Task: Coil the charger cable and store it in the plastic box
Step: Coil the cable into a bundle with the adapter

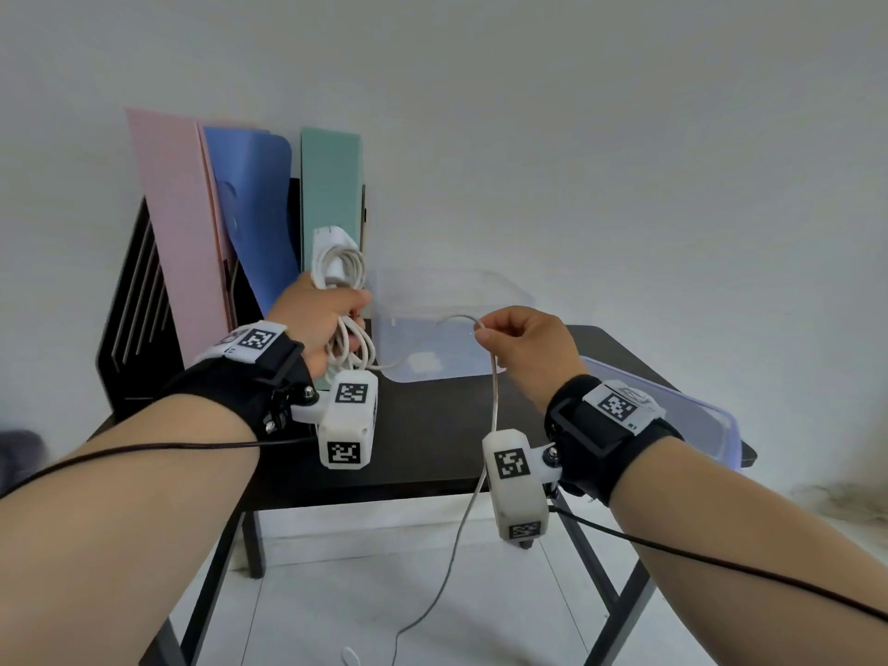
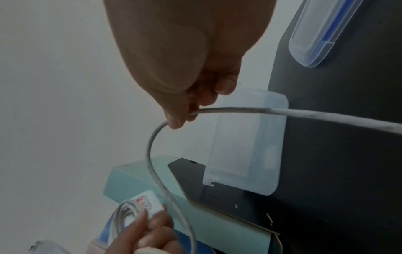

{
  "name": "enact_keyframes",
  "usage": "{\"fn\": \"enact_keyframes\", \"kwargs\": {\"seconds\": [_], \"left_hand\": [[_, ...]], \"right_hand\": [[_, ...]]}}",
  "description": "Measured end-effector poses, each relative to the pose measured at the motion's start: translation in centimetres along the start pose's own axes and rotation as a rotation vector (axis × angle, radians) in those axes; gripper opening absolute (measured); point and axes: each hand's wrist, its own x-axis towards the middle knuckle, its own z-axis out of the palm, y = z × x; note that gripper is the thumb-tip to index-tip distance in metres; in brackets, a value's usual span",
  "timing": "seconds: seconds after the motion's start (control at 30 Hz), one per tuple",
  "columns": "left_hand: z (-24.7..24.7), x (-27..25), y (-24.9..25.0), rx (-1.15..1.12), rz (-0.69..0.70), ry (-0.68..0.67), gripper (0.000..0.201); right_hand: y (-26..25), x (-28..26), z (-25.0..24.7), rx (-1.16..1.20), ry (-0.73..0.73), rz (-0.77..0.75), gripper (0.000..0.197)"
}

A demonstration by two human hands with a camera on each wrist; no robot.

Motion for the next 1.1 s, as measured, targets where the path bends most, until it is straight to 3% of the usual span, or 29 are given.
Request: {"fn": "enact_keyframes", "kwargs": {"seconds": [0.2, 0.37, 0.5, 0.57, 0.67, 0.7, 0.83, 0.97, 1.1], "left_hand": [[1.3, -1.3, -0.7, -0.015, 0.015, -0.146, 0.021], [2.1, -1.8, -1.5, 0.043, 0.048, -0.247, 0.069], [2.5, -1.7, -2.1, 0.069, 0.044, -0.263, 0.084], [2.6, -1.9, -2.2, 0.083, 0.043, -0.277, 0.077], [2.8, -2.3, -2.3, 0.14, 0.058, -0.326, 0.037], [2.8, -2.3, -2.4, 0.168, 0.06, -0.316, 0.035], [2.9, -2.5, -3.2, 0.261, 0.029, -0.316, 0.056], [3.1, -2.9, -3.2, 0.129, -0.034, -0.374, 0.057], [3.0, -3.3, -2.9, 0.035, -0.084, -0.504, 0.034]], "right_hand": [[-1.7, 0.1, 0.4, 0.048, -0.045, 0.006, 0.007], [-2.8, 0.0, 1.2, 0.059, -0.093, -0.007, 0.01], [-3.2, 0.1, 1.7, 0.054, -0.082, -0.012, 0.011], [-3.3, 0.1, 1.7, 0.066, -0.08, -0.007, 0.011], [-3.5, 0.0, 1.8, 0.105, -0.084, -0.001, 0.012], [-3.7, 0.0, 1.9, 0.133, -0.084, 0.001, 0.013], [-4.1, -0.1, 2.5, 0.209, -0.069, -0.005, 0.018], [-4.0, -0.1, 2.9, 0.189, -0.02, -0.025, 0.022], [-3.8, 0.0, 3.4, 0.159, 0.017, -0.04, 0.024]]}}
